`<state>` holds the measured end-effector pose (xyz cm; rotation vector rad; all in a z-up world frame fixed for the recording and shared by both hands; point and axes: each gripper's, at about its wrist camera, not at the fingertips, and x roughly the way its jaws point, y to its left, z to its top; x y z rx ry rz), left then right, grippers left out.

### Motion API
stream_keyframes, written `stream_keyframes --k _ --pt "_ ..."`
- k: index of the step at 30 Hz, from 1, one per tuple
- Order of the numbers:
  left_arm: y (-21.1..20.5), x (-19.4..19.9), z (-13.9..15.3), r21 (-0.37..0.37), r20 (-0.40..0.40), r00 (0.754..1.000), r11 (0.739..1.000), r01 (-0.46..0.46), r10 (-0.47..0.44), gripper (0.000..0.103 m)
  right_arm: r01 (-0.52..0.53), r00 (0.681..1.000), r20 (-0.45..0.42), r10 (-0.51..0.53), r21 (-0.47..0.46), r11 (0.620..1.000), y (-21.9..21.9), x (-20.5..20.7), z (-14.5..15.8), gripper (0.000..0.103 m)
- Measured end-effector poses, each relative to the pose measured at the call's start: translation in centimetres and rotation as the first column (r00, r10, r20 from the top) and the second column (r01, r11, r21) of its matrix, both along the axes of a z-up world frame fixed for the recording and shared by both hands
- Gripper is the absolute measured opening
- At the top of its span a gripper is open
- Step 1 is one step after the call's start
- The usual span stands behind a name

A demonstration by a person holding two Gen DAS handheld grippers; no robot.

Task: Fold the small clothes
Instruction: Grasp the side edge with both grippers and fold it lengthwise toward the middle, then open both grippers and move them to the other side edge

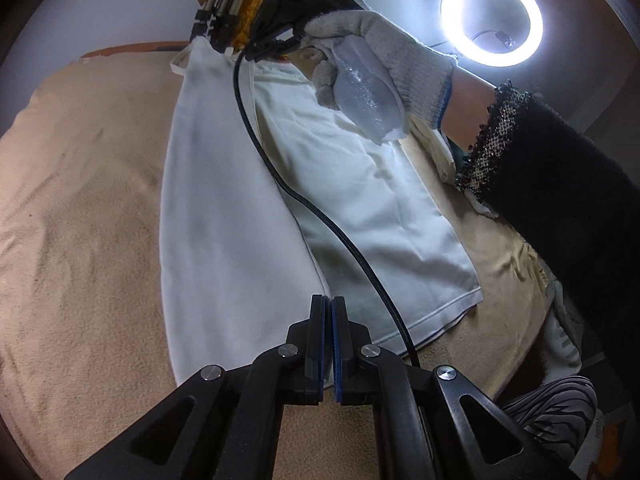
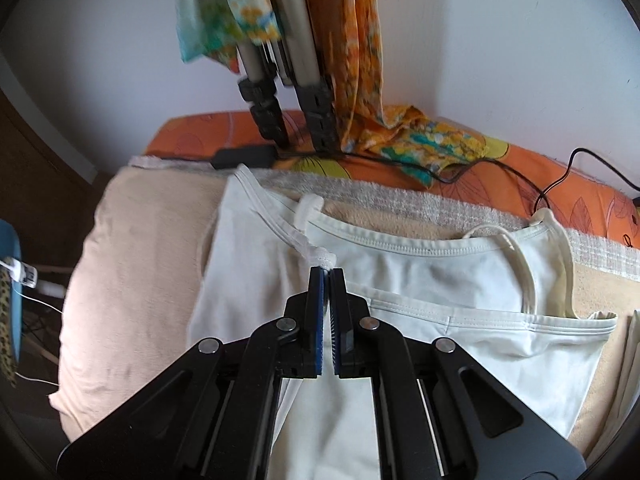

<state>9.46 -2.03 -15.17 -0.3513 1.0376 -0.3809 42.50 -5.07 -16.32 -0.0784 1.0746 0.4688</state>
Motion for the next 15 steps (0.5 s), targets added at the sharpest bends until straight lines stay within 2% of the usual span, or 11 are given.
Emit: stream_keyframes --k 1,3,4,6,7,8,15 --pt "-0.1 0.1 -0.1 -0.003 -0.009 1.0 1.0 0.006 -0.006 0.001 -0.001 1.0 -0.006 0.001 0.0 1.0 0.0 0.1 -0.3 0.004" --pt "-0.4 0.1 -0.3 -0.009 -0.025 1.0 1.0 0.019 -0.019 0.016 0.004 1.0 -0.012 -0.003 0.013 1.0 -0.3 0.3 -0.6 0.004" --pt "-0.5 0.0 -0.3 -0.011 -0.024 0.999 1.0 0.023 -0.023 0.017 0.007 1.0 -0.016 -0.007 0.029 1.0 -0.7 0.3 -0.5 0.008" --pt "-0.7 -0.3 -0.1 0.0 -0.014 0.999 0.999 0.034 -0.034 0.02 0.018 1.0 -0.001 -0.018 0.057 0.998 -1.6 0.2 -0.2 0.023" --pt "-0.8 -0.4 0.1 0.008 -0.005 0.999 0.999 0.037 -0.037 0.021 0.026 0.999 0.017 -0.027 0.065 0.998 -2.1 0.0 0.3 0.037" --pt "-0.9 -0.6 0.3 0.014 0.003 0.999 0.999 0.039 -0.039 0.021 0.033 0.999 0.038 -0.036 0.076 0.997 -2.8 -0.3 0.9 0.044" --pt "-1.0 -1.3 2.2 0.07 0.087 0.996 0.997 0.024 -0.03 0.021 0.059 0.991 0.107 -0.078 0.167 0.984 -9.6 -2.6 5.4 0.044"
